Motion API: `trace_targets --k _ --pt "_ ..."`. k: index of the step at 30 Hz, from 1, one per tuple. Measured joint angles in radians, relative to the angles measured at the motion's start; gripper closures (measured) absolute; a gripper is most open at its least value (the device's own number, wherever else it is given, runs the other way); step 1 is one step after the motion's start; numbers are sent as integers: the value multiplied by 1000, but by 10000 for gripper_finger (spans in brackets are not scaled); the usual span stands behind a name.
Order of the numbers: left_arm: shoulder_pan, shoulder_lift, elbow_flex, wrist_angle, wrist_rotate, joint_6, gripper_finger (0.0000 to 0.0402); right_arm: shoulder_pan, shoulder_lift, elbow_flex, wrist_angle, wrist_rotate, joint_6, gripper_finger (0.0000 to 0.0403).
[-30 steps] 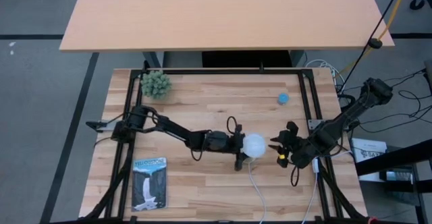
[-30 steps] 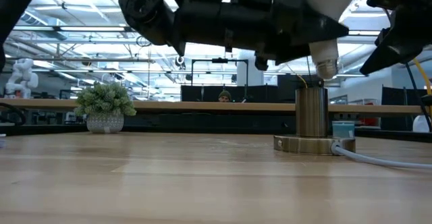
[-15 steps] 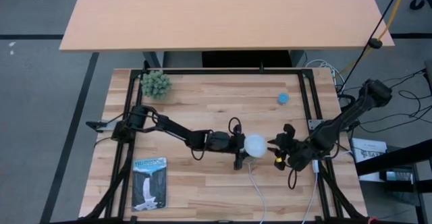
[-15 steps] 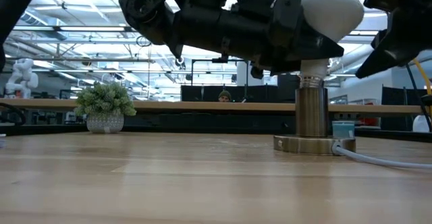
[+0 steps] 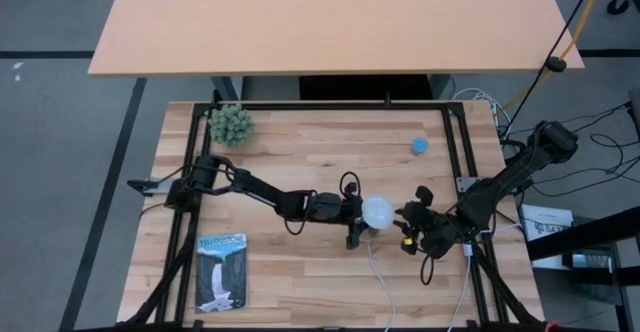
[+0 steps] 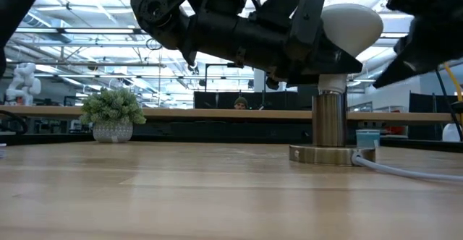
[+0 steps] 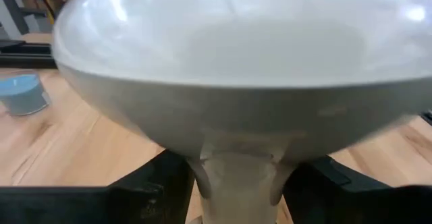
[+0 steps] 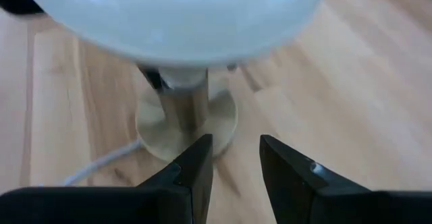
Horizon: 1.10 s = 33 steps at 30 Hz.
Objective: Screw lightbulb
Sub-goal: Insert the lightbulb into the desk lamp
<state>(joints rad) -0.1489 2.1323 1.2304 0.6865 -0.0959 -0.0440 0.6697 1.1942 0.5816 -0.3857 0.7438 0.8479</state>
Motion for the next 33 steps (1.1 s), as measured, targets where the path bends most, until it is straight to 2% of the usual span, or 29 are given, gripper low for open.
trace_targets --k 6,14,33 --pt "-1 0 0 -13 0 -3 207 -4 -32 0 77 66 -128 287" --pt "-5 -1 0 -40 2 -4 207 -5 -88 0 68 63 -130 287" --pt "-4 -2 0 -50 13 2 207 -10 -90 0 133 14 -157 287"
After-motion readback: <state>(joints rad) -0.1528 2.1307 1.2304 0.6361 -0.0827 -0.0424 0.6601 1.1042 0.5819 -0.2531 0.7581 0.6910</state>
